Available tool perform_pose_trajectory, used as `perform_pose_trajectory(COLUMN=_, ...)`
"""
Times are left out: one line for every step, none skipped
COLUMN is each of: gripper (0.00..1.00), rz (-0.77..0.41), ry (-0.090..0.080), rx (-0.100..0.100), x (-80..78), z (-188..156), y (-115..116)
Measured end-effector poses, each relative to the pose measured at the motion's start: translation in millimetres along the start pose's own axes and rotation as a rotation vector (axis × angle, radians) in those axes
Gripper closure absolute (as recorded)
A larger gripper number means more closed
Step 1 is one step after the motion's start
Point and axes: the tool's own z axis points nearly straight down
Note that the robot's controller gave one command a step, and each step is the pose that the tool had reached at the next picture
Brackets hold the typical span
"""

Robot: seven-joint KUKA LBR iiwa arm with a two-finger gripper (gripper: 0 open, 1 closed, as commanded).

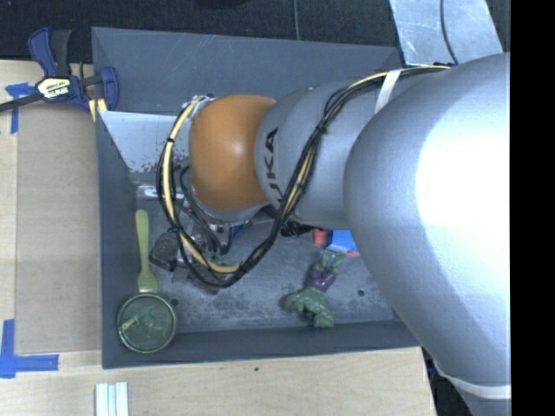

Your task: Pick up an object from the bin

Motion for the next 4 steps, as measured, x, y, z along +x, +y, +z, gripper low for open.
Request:
perform_pose_trajectory(gripper=0.0, rz=-0.139, ry=0.011, rx=0.004, x=10.5, z=34.6, y=-1.3)
perform_pose_trajectory(gripper=0.0, rz=0.177, ry=0.001, rx=-0.001, x=10.2, z=38.7, y=-10.7)
perform_pose_trajectory(gripper=1.0, rz=-0.093, ry=0.007, rx=0.001, x=10.3, z=36.8, y=-4.4)
perform_pose_trajectory(gripper=1.0, rz=-0.093, ry=0.007, rx=0.001, x=10.3, z=36.7, y=-4.5)
